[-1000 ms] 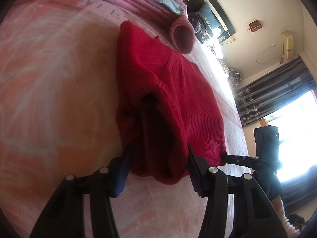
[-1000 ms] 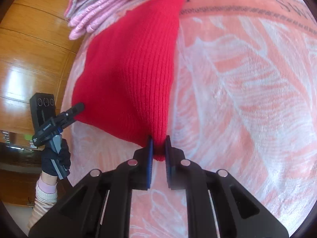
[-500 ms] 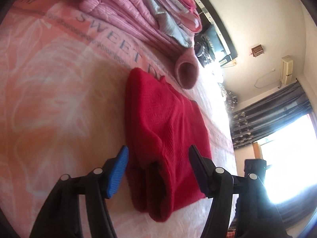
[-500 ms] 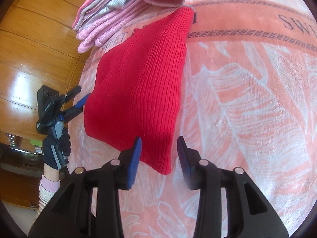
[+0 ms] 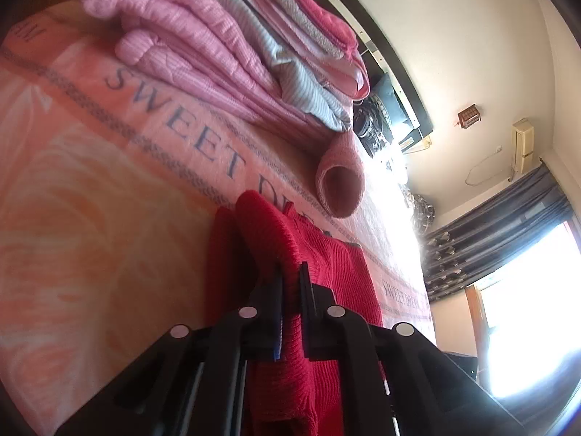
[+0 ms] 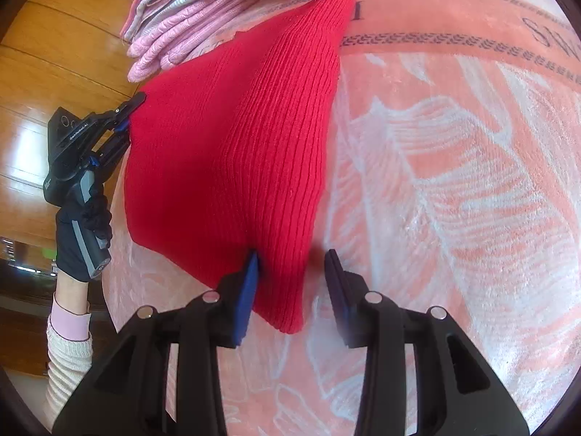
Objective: Fold small clothes
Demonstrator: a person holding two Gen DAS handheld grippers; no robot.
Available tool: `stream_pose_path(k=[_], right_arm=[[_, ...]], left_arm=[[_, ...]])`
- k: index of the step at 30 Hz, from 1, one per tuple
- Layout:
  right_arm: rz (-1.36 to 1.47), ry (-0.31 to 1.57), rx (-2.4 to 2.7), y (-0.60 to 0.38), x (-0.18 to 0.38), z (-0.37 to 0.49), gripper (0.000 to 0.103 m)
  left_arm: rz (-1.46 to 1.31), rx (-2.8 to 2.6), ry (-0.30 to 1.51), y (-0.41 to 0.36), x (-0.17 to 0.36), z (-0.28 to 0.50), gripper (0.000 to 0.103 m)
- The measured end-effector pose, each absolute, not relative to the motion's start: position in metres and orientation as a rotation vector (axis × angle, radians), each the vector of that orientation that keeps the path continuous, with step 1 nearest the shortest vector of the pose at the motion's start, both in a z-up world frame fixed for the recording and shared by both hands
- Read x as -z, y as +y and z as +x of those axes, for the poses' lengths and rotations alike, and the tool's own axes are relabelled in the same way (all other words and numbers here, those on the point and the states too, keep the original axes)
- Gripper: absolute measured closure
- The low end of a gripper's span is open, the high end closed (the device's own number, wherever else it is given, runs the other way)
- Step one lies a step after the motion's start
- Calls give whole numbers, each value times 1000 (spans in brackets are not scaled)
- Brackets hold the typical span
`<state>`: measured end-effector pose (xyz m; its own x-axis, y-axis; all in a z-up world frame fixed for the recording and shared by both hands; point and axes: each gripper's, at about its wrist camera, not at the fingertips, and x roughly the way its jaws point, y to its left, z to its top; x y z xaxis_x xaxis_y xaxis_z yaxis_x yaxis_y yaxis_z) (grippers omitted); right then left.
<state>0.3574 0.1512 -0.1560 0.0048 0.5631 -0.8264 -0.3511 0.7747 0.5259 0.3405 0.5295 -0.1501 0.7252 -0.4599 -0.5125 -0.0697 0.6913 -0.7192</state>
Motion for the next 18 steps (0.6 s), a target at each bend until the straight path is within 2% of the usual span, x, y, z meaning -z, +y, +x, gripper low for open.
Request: stream_pose_path(k=[4,6,8,10,15,18], right_arm=[[184,1396,-716,154,158,356,65],[183,1397,-715,156,158,355,64],[187,1398,-717,158,158,355,64],[205,1403,-719,155,158,354,63],[211,1406,-728,151,155,348,63],[189,1406,-721,155,155,345,63]], left_arm=[[-745,162,858,531,183,351,96],[-765,176,857,532,192,348,94],[-820,181,859,539,191,345,87],[-865,183,847,546,183,334,81],[-754,318,732,518,137,279,81],[-626,418,739,478,121,255,81]])
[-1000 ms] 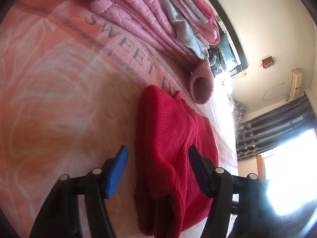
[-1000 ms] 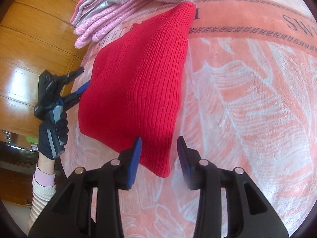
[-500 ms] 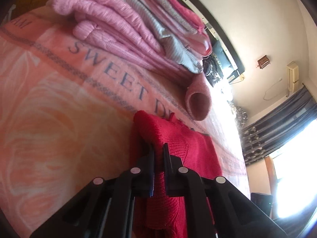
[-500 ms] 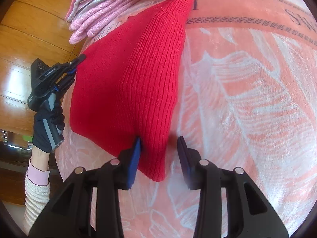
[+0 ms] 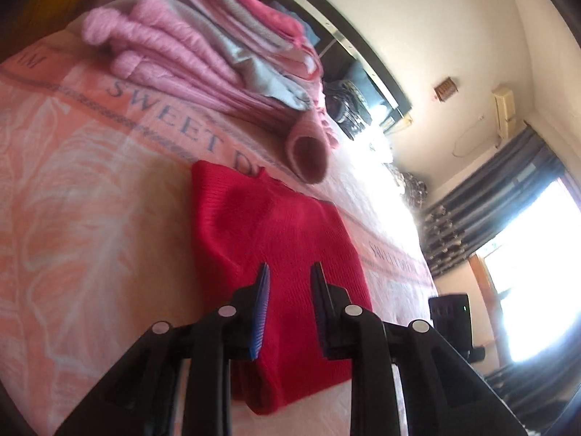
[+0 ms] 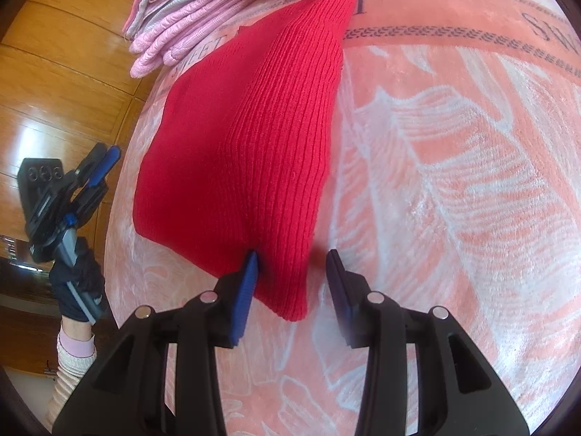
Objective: Fold small clothes
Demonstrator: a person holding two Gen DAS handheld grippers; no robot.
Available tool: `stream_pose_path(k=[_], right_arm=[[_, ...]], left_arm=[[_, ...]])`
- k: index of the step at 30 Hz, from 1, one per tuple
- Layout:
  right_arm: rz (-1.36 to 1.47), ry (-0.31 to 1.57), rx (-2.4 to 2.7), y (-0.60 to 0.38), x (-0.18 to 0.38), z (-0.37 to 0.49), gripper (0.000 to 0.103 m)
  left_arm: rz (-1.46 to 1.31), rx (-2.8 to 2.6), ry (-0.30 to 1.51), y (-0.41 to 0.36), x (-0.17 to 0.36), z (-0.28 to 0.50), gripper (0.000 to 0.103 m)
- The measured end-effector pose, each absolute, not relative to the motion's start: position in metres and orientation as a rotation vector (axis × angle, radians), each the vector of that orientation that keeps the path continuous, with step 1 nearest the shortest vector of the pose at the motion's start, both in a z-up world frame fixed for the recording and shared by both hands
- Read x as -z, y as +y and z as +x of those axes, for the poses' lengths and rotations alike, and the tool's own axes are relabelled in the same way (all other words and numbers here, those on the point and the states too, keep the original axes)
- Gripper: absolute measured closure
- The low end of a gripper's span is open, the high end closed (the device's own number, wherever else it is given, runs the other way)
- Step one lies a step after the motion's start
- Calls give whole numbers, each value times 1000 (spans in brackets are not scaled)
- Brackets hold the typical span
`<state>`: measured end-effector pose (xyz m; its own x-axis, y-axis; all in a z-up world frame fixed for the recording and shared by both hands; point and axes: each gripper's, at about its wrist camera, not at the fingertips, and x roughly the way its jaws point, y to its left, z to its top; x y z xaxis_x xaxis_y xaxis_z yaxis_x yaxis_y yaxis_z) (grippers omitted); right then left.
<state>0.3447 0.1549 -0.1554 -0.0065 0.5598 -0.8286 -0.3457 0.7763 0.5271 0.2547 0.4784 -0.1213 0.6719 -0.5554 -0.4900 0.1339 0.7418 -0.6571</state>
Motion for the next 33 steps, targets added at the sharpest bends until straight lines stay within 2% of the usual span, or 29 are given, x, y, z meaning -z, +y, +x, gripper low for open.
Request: stream_pose_path(k=[3,7,10,12,13,17,20,25,28,33], right_arm=[[173,1408,-717,158,156,340,63],[157,1405,-718,158,156,337,63],[169,1410,-721,156,158,337,64],[177,1414,-724,154,159,337,64],[179,1413,-728,153,157,337,63],[206,1383,-740,149,144,339,60],[221,1361,-739,144,137,342,58],[228,1368,-732,140,139,344,58],[242,1376,-729,140,144,346,58],[287,1378,-731,141,148,351,58]], left_arm=[[-562,442,808,453,131,250,80],[-551,360,946,451,171,259,80],[-633,366,949,463,188,259,89],[-684,378,953,471,183,259,88],[-698,383,941,474,177,257,86],[-792,368,842,502,155,248,58],[-906,360,849,526,163,261,49],[-1168,401,915,549,215,293,49],[-1188,443,926,551,227,310,59],[-1117,501,949,538,228,335,59]])
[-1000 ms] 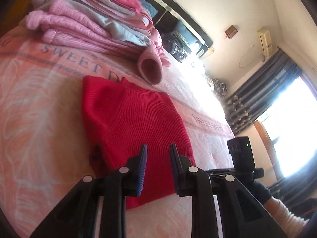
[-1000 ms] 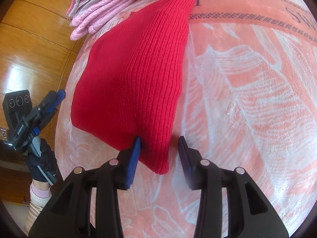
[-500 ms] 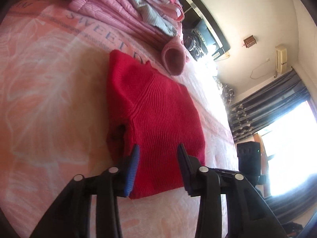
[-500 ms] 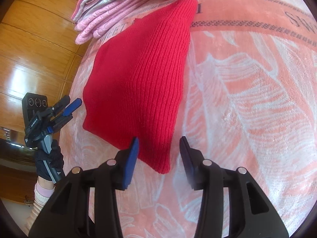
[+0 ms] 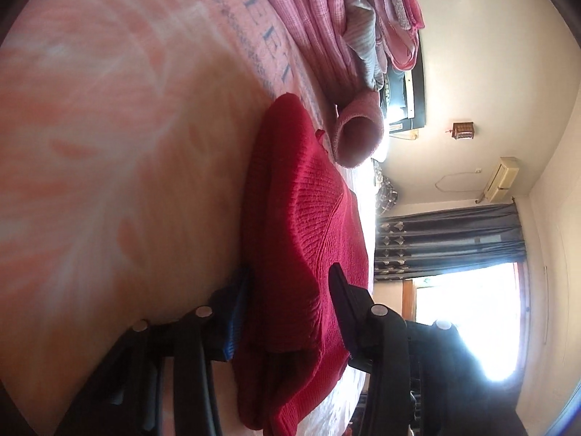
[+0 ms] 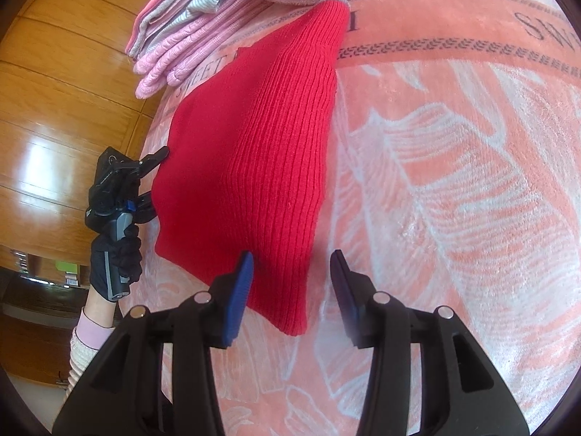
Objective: Fold small clothes
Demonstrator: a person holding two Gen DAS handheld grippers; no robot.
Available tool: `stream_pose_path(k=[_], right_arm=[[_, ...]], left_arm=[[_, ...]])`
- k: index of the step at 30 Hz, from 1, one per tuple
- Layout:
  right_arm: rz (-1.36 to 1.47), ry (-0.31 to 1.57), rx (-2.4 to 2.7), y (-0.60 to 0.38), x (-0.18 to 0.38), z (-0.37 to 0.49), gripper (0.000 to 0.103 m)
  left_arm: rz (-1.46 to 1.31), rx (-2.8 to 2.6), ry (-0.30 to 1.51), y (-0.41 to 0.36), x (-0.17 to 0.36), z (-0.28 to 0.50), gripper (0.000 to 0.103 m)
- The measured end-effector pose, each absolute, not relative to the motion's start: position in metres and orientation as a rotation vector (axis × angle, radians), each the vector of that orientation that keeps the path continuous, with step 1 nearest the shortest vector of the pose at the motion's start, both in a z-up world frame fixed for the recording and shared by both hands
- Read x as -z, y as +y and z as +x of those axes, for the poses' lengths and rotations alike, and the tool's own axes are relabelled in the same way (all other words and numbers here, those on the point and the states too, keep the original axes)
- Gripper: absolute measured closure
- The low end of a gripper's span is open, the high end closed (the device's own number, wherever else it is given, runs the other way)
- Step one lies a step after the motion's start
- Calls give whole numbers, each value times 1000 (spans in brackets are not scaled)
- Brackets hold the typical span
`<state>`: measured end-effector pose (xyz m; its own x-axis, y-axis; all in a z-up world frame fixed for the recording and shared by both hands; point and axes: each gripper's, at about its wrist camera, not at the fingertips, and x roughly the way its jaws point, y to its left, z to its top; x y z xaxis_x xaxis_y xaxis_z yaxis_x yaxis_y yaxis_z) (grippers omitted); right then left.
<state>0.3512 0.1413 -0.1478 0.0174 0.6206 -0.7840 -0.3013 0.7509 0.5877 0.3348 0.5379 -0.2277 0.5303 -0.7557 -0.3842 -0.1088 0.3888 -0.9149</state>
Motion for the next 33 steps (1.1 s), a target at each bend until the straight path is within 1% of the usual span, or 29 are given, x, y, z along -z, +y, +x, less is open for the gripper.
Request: stream_pose_path(k=[3,6,8,11,12,14,16,18,20,21,22,23,26,33], right_arm=[[321,1360,-736,139,145,357,58],[372,1332,-738,133,140,368,52],[401,1314,-748,133,139,376,46],[442,1306,-749,134,145,391,45],[475,1315,-759,134,150,396,43],[550,1334,-769,133,163,408,41],[617,1349,-784,136,176,417,39],[672,1336,-808,142,183,424,42],[667,1329,-824,149,184,427,45],[660,1321,-834,152,183,427,48],[675,1311,-853,152,183,426,59],[699,1302,-871,151,181,424,64],[630,1293,-884,150,168,419,69],[600,1293,-919,123,128,394,70]], left_arm=[[-1099,516,966,529,225,352,59],[-1072,564,981,513,225,368,57],[-1054,609,982,504,223,375,54],[-1057,647,972,503,223,375,52],[-1069,662,962,504,223,373,52],[-1075,666,958,504,225,372,57],[-1057,656,963,501,225,371,59],[-1049,657,966,498,223,373,60],[-1038,655,972,495,222,374,60],[-1039,661,968,494,222,376,60],[-1045,670,963,492,223,376,61],[-1057,680,963,490,225,375,66],[-1099,720,935,488,227,369,68],[-1133,796,926,450,214,350,69]])
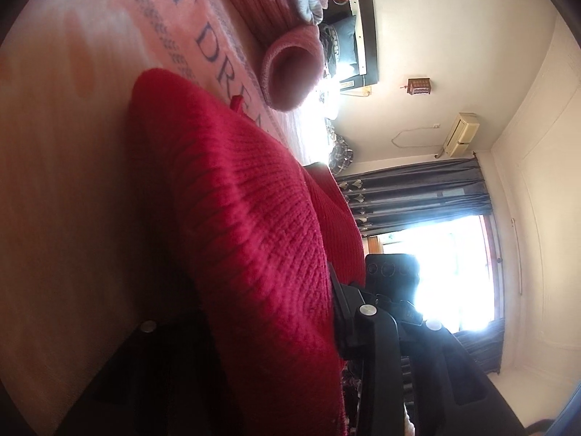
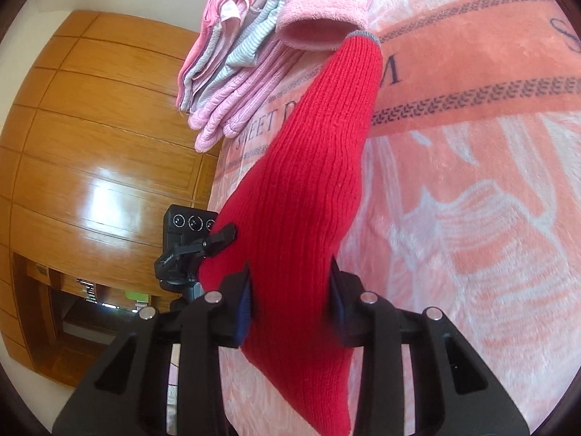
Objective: Fold small clothes
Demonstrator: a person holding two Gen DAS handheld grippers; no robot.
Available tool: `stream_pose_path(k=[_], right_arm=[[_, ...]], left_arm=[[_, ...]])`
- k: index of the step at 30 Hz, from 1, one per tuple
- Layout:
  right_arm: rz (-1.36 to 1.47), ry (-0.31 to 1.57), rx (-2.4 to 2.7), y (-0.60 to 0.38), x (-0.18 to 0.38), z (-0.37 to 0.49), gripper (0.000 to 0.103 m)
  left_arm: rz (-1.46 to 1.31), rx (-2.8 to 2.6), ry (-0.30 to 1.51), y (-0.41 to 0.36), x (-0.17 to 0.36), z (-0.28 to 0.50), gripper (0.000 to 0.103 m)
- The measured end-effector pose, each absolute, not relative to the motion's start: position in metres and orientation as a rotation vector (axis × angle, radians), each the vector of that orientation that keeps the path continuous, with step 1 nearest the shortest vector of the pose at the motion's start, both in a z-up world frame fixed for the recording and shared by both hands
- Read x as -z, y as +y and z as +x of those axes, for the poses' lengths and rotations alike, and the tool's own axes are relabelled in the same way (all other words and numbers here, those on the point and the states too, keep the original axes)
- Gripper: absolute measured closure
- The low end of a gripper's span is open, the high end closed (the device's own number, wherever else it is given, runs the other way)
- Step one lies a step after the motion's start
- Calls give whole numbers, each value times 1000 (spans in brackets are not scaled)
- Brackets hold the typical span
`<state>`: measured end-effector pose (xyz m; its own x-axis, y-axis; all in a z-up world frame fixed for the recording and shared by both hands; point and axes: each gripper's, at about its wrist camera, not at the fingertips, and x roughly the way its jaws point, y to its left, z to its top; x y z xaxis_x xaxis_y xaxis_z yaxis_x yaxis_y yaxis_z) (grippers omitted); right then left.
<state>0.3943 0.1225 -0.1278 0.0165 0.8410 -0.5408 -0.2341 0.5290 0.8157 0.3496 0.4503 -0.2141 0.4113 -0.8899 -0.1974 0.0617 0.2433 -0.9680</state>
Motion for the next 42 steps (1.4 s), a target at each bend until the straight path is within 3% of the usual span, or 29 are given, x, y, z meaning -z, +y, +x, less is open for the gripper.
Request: stream_pose_path(k=[11,17,19,22,23,26,31,33,37,42], right_arm=[[603,1281,-822,-22,77,320,69],[601,1408,-659,-74,146,303,68],[656,1420,-655,-86,175,297,66],[704,1399,-713,-92,179,298,63],[678,1388,-725,-92,175,298,58],[652,1360,-757,-97,163,289,44],[608,1380,-767,-113,158,259,41],[599,1399,-769,-116,162,246,45],[554,1393,-790,-110,163,226,77],[511,1393,-747,-105,169,221,85]], left_arm=[[-1122,904,1018,314,179,303,69],[-990,793,1184,269,225,301,67],[-934,802,1148,265,224,301,67],[-936,800,1182,263,220,311,66],[-935,801,1187,264,218,314,65],[-902,796,1193,265,208,307,55],[-766,740,1177,262,187,286,38],[-731,719,1170,257,183,277,36],[-646,688,1154,251,180,253,34],[-543,655,1113,253,184,236,42]])
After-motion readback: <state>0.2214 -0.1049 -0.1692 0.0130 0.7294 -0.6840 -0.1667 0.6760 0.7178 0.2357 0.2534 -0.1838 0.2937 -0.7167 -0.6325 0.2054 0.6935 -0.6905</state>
